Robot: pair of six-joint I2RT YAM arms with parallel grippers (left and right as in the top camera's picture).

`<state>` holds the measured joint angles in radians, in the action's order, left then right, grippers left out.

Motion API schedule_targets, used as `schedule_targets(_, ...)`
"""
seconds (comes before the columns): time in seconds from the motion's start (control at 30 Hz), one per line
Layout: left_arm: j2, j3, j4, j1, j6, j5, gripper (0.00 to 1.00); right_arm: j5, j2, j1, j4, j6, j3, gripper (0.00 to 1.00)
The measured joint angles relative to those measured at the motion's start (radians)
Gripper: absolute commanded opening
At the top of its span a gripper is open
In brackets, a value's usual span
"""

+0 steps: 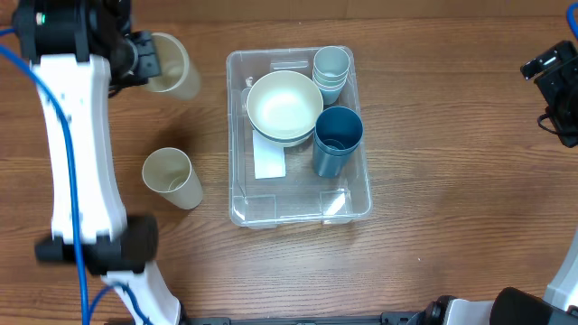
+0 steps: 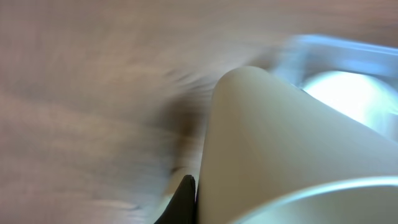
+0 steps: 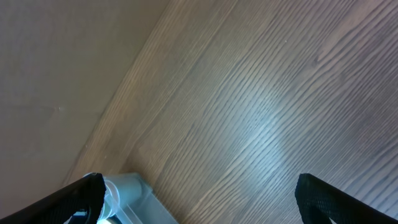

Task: Pack container
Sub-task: 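Place the cream cup upright in the bin's front area, release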

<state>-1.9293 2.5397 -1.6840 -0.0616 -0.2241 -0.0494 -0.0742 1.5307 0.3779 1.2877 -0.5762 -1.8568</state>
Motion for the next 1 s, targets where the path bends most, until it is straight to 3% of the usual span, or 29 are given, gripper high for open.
schedule_targets(0.1, 0.139, 0.020, -0.003, -0.219, 0.015, 0.033, 0.04, 0.000, 0.000, 0.000, 0.000, 0.000, 0.000, 1.00)
schedule_targets(0.23, 0.188, -0.102, -0.004, -0.349, -0.008, -0.001, 0.04, 0.000, 0.000, 0.000, 0.000, 0.000, 0.000, 1.00)
schedule_targets(0.37, 0.169, -0.345, 0.018, -0.360, -0.042, -0.014, 0.04, 0.000, 0.000, 0.000, 0.000, 0.000, 0.000, 1.00)
schedule_targets(0.57, 0.158, -0.740, 0.286, -0.469, -0.058, -0.010, 0.09, 0.000, 0.000, 0.000, 0.000, 0.000, 0.000, 1.00)
schedule_targets(0.83, 0.158, -1.003, 0.542, -0.526, -0.070, -0.011, 0.12, 0.000, 0.000, 0.000, 0.000, 0.000, 0.000, 1.00)
schedule_targets(1.0, 0.158, -0.983, 0.478, -0.527, -0.082, -0.011, 0.44, 0.000, 0.000, 0.000, 0.000, 0.000, 0.000, 1.00)
